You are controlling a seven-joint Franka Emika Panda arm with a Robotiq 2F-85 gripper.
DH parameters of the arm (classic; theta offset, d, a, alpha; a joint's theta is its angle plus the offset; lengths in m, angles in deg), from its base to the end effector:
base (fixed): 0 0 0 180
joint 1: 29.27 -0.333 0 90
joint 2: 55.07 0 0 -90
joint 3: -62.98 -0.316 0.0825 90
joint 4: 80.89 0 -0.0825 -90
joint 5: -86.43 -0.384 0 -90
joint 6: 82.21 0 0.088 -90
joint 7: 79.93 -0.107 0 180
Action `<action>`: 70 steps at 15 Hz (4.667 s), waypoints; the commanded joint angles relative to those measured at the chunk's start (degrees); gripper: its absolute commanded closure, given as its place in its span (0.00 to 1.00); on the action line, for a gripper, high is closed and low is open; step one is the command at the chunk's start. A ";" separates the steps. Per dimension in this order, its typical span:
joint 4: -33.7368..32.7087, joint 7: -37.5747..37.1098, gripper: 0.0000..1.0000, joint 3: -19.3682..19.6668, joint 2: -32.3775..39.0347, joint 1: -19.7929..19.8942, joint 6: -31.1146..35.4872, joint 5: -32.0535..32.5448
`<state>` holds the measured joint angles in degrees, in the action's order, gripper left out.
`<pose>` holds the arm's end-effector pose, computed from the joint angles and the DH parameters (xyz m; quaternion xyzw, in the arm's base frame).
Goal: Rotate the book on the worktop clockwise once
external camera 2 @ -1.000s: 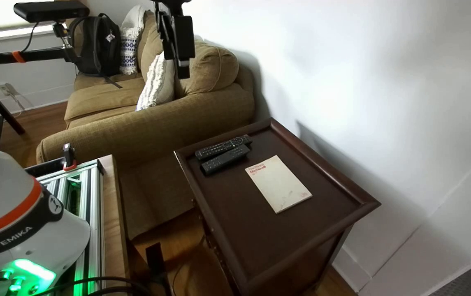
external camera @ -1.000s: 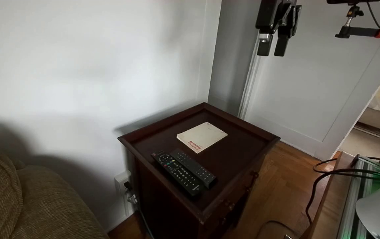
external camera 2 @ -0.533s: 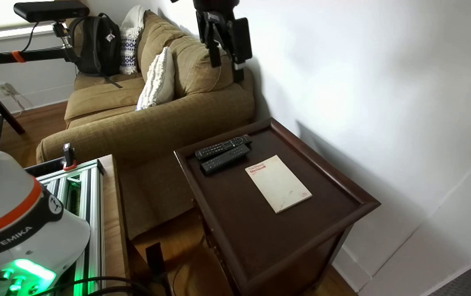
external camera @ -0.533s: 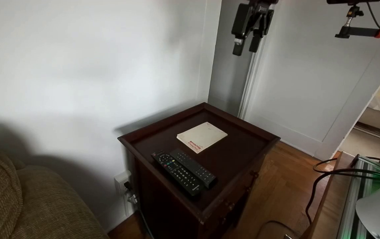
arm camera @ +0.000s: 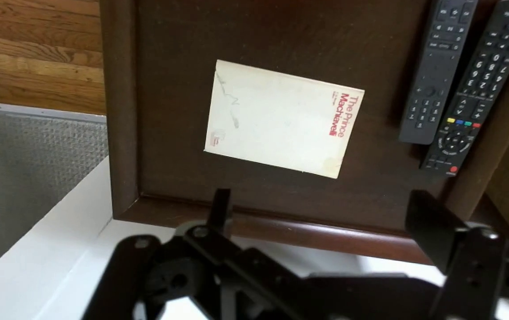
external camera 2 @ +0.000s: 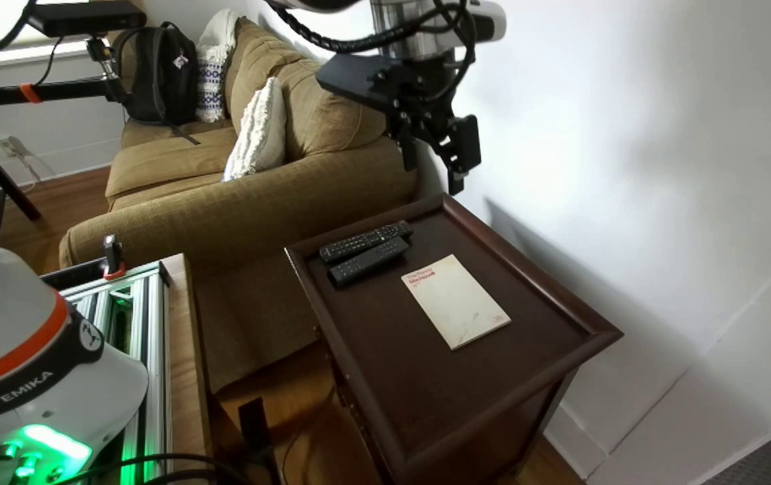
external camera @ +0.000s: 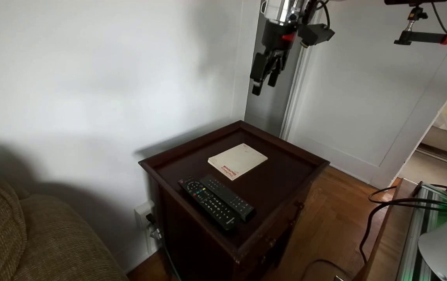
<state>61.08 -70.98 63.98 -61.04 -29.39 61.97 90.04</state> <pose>0.4775 -0.0068 0.3435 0.9928 0.0942 0.0694 0.0253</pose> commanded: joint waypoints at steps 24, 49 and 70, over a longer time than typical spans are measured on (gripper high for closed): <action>-5.20 23.55 0.25 -17.19 31.86 14.91 30.67 -19.10; -14.66 39.53 1.00 -16.45 44.02 21.00 22.53 11.19; -15.90 24.81 1.00 -11.63 47.01 17.50 24.41 -0.62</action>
<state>45.56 -40.65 49.92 -16.76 -10.68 85.41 91.19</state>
